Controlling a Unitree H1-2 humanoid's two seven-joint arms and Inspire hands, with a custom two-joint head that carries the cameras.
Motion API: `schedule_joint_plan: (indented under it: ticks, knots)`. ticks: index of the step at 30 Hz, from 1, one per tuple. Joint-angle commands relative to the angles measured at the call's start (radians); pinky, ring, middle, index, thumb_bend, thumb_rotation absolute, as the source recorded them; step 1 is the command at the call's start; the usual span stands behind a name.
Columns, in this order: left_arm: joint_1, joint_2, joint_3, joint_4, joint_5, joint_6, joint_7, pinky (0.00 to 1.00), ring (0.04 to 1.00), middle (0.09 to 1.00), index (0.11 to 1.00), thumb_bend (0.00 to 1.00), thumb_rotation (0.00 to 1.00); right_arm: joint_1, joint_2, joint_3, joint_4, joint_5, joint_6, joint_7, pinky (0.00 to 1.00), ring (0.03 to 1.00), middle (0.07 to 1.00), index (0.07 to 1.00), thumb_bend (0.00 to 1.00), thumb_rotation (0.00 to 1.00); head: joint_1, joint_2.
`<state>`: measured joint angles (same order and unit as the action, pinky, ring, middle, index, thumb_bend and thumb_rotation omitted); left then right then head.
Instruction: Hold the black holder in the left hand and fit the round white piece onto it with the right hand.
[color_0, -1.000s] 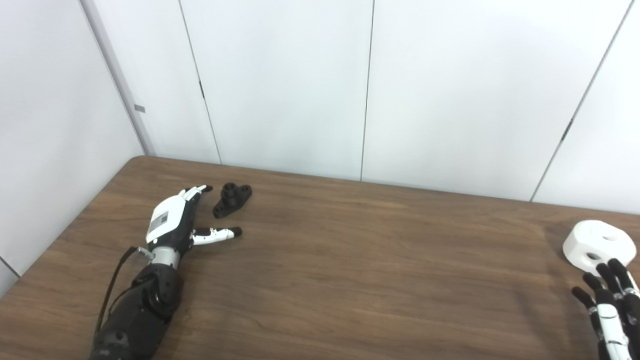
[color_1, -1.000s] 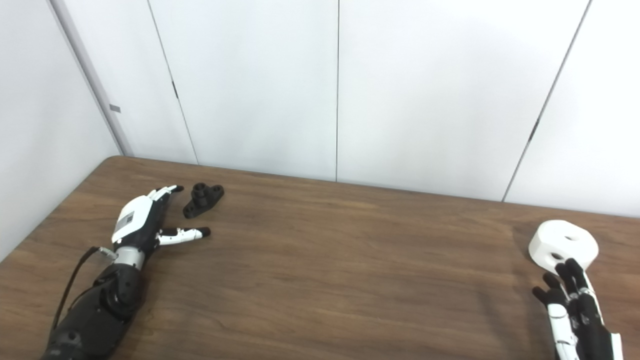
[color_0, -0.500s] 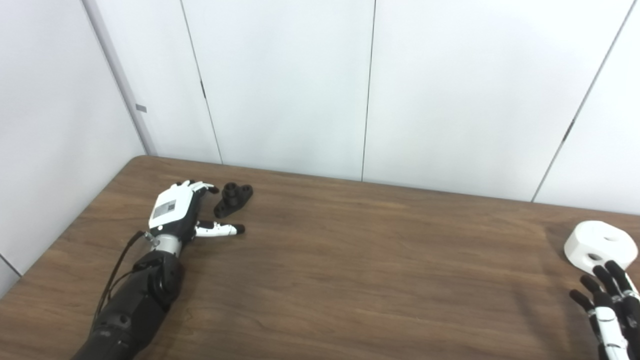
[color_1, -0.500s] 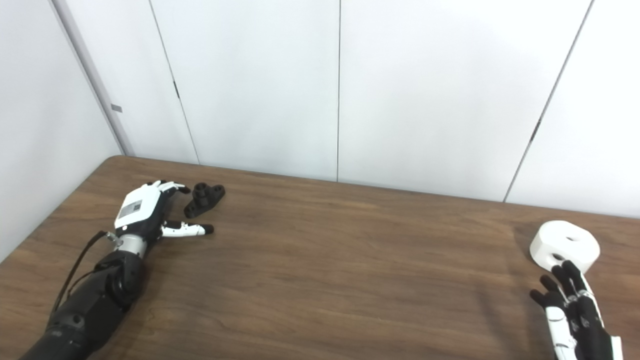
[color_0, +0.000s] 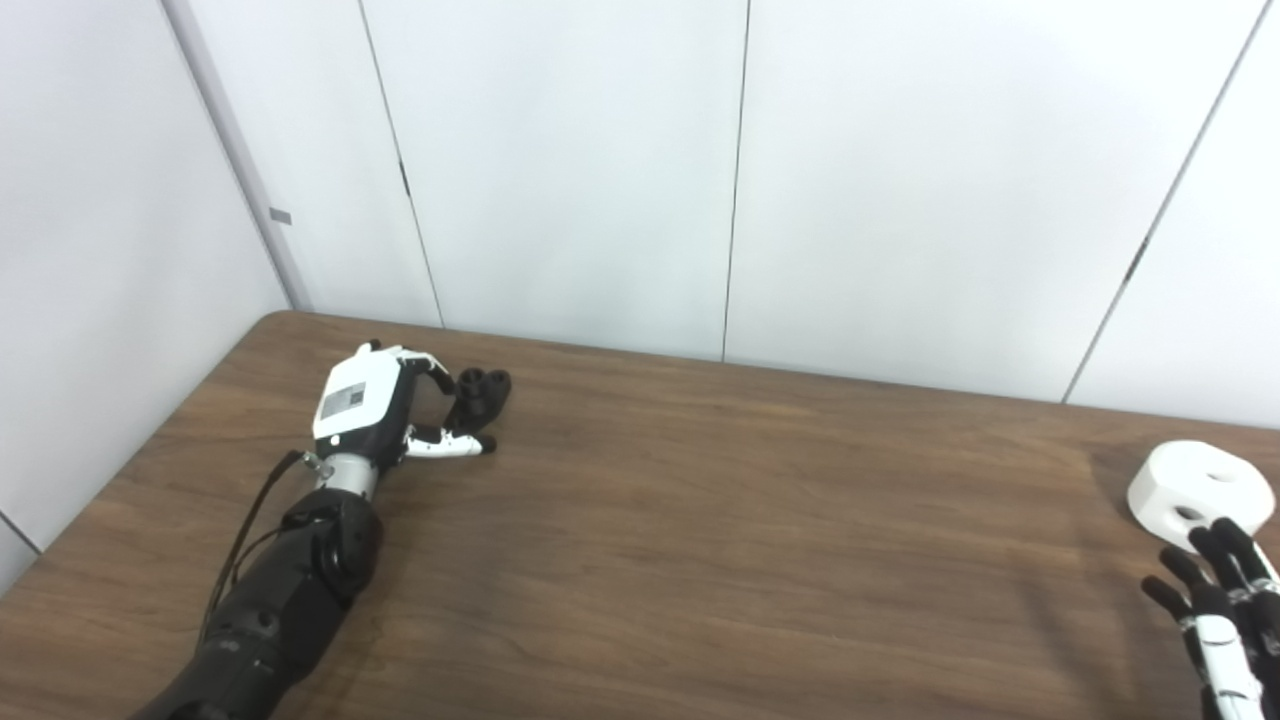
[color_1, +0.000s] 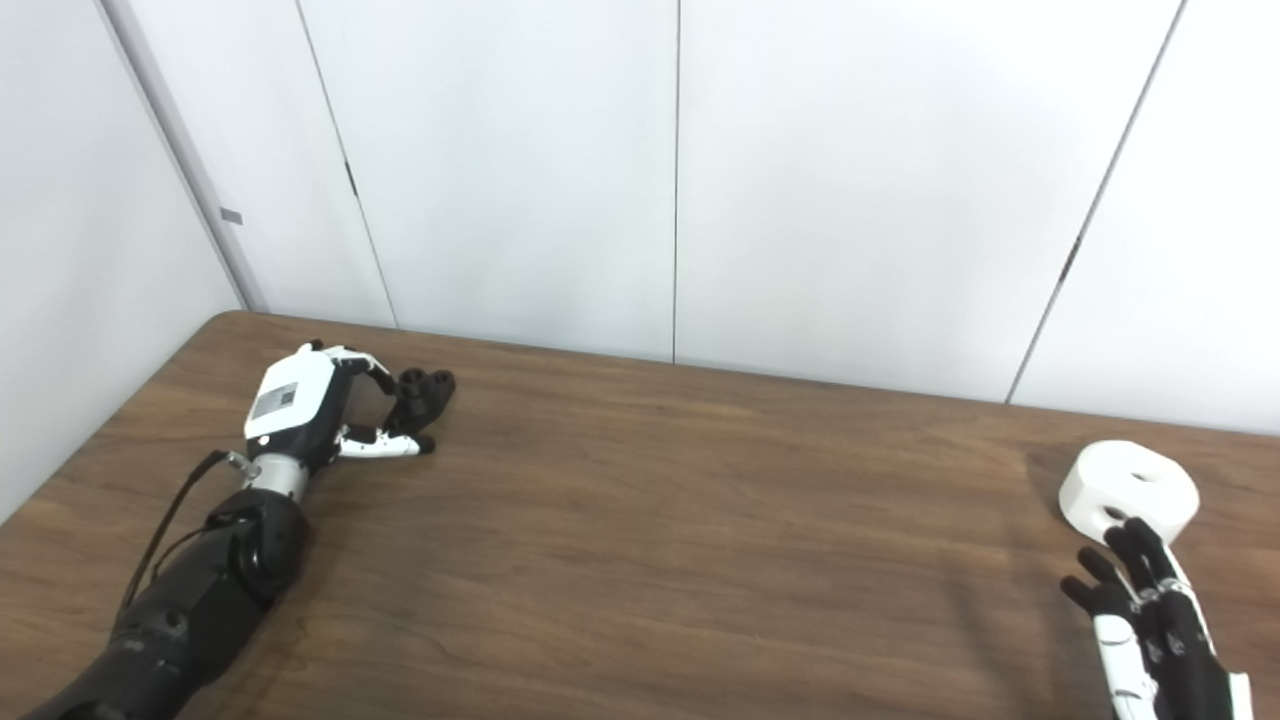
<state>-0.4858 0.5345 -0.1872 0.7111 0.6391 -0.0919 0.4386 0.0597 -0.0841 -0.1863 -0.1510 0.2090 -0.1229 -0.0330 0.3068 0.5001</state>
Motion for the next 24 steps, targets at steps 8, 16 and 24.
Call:
schedule_joint_plan:
  ticks: [8,16,24]
  knots:
    - [-0.051,0.014,-0.008,0.004,0.027,-0.045,0.057,0.95,0.827,0.699,0.489,0.52,0.06,-0.006,-0.004,-0.001,-0.052,-0.011,-0.031,0.007,0.76,0.844,0.883,0.858,0.32,0.51,-0.010,0.005]
    - [-0.055,0.020,-0.012,0.007,0.030,-0.076,0.055,0.94,0.816,0.702,0.490,0.52,0.06,-0.007,0.002,-0.003,-0.068,-0.027,-0.027,-0.001,0.74,0.841,0.871,0.843,0.33,0.50,-0.017,0.008]
    - [-0.068,0.022,-0.021,0.038,0.032,-0.122,0.071,0.91,0.799,0.692,0.489,0.52,0.06,-0.010,0.005,0.000,-0.074,-0.032,-0.023,-0.003,0.73,0.838,0.867,0.838,0.37,0.52,-0.024,0.012]
